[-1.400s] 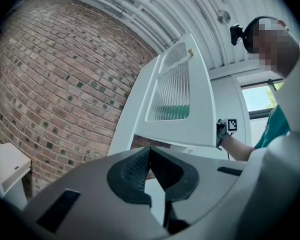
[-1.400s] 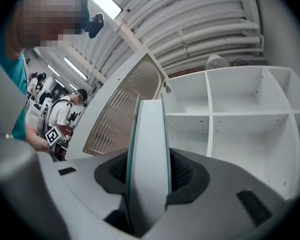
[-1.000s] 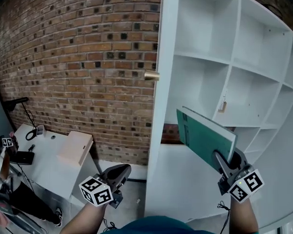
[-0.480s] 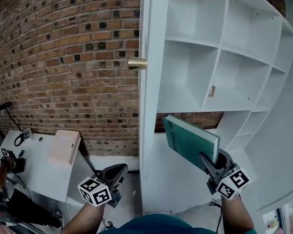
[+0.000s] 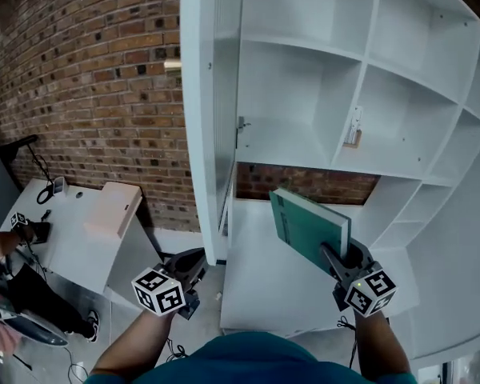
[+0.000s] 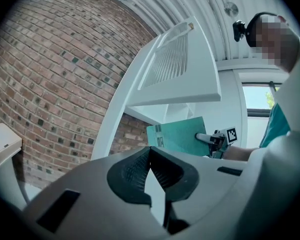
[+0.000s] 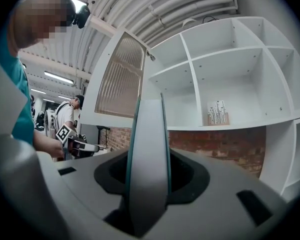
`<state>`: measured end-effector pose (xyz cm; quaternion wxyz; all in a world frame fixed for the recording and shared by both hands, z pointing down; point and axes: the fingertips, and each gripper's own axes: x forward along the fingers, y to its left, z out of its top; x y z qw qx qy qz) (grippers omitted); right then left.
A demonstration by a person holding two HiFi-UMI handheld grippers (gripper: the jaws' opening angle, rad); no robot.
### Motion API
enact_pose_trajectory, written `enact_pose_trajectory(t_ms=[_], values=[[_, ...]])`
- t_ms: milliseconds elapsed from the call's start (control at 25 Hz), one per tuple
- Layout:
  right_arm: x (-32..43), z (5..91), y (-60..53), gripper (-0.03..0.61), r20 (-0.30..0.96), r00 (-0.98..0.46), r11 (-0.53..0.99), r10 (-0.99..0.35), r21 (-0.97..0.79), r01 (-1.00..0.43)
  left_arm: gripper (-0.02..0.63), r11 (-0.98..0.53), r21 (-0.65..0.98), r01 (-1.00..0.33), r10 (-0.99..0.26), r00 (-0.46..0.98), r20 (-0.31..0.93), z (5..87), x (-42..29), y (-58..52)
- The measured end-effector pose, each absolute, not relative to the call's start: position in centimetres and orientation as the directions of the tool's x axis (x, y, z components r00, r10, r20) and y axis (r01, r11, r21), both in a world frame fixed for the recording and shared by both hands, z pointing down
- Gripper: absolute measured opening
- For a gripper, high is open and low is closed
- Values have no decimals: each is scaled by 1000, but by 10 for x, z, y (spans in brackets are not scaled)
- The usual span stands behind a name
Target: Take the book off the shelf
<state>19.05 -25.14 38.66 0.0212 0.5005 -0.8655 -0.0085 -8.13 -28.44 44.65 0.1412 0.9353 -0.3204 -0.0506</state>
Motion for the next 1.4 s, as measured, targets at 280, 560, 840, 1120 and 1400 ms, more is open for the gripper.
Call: enact_pose_trajectory(t_ms=[280, 560, 840, 1120, 1400], values=[[215, 411, -259, 173, 74, -563, 566, -823, 25, -824, 15, -697, 309, -647, -674, 738, 23, 465, -50, -266], [225, 439, -262, 173, 119, -615, 619, -780, -4, -786, 15, -652, 328, -684, -711, 702, 51, 483, -28, -254], [205, 479, -267, 173, 178, -564, 567, -806, -36, -823, 15, -695, 341, -633, -647, 757, 86, 506, -37, -251], [187, 500, -271, 173, 238, -488, 489, -840, -57, -870, 15, -741, 340, -579, -577, 808, 117, 518, -56, -270], [184, 527, -273, 173, 304, -472, 473, -828, -75, -878, 15, -722, 390, -571, -569, 811, 135, 545, -58, -281]])
